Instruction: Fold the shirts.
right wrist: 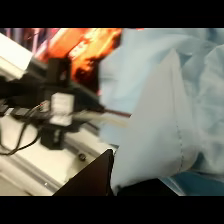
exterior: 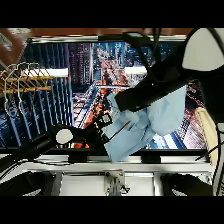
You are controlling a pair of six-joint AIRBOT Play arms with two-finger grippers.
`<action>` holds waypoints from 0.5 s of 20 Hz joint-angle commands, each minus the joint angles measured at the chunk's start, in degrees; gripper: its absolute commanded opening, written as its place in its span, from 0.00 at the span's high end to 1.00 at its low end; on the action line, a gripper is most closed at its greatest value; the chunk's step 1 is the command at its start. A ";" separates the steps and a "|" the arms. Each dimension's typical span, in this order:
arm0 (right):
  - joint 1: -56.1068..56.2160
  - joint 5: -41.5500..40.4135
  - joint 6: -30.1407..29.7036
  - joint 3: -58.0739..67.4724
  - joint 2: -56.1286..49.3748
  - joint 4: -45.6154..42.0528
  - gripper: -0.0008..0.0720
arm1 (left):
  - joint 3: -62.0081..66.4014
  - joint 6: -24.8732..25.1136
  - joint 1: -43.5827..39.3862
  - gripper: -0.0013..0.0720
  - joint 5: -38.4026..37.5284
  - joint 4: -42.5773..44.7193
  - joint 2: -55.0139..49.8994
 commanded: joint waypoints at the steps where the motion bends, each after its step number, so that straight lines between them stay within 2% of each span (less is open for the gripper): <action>1: 3.08 0.22 0.31 0.04 -0.74 1.09 0.88 | 0.24 -0.74 0.09 0.93 -0.39 -0.17 -0.59; 3: 3.19 0.22 0.37 0.04 -0.66 -0.39 0.88 | 0.76 -1.03 0.09 0.93 -0.48 -0.17 -0.55; 4: 3.19 0.24 0.35 0.04 -0.61 -2.03 0.83 | 0.81 -1.03 0.13 0.93 -0.48 -0.17 -0.42; 5: 3.19 0.24 0.26 0.04 -0.52 -4.13 0.62 | 0.81 -1.33 0.15 0.93 -0.63 -0.15 -0.22; 6: 3.19 0.24 0.00 0.04 -0.35 -5.81 0.35 | 0.81 -1.44 0.15 0.93 -0.74 -0.15 -0.09; 7: 3.19 0.24 -0.74 0.04 0.13 -7.91 0.28 | 0.81 -1.49 0.15 0.93 -0.74 -0.17 0.11; 10: 3.19 0.26 -1.38 0.04 3.82 -20.87 0.28 | 0.81 -2.36 0.15 0.93 -0.79 -0.15 0.92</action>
